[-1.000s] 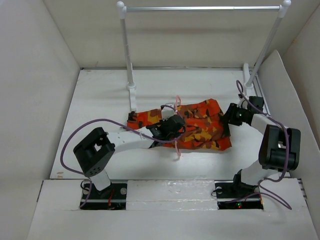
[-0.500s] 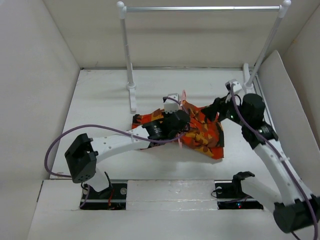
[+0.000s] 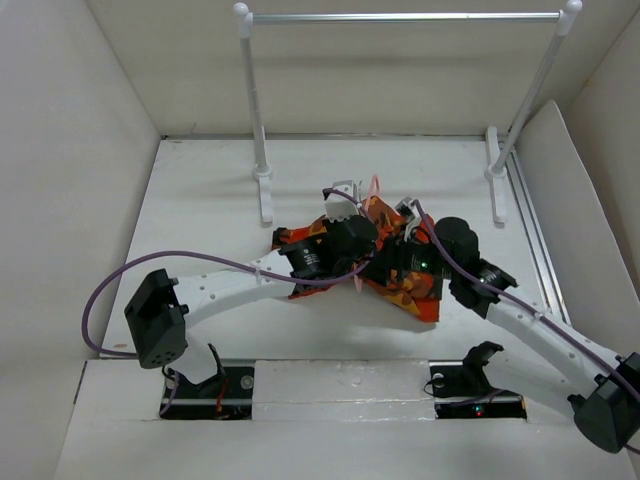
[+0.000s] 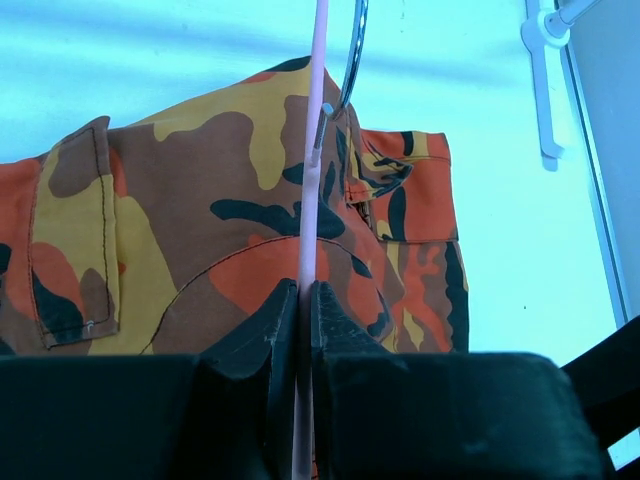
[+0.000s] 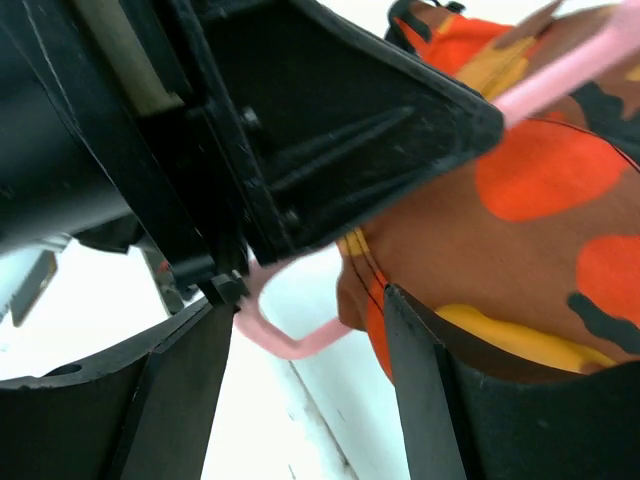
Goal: Place the trousers on the hanger
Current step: Place the hanger at the clothesline.
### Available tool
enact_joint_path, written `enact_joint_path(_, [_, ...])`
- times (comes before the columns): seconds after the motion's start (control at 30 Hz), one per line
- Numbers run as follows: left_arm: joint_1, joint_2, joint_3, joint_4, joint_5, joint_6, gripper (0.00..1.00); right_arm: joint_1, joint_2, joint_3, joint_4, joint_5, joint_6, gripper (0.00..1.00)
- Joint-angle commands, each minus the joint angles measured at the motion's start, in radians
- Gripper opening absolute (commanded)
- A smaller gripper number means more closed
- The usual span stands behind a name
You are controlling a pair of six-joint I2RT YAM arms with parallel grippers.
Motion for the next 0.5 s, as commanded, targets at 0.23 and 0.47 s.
enact_joint_path(0.23, [-0.006,-0.041,0.036,0.113,-0.014,-0.067,0.0,0.059,0.065,-0.049,0.321,-0.018,0.133,0.69])
enact_joint_path(0.47, [-0.006,-0.064,0.015,0.118,0.015,-0.102,0.0,0.089,0.068,-0.072,0.316,0.11,0.165,0.61])
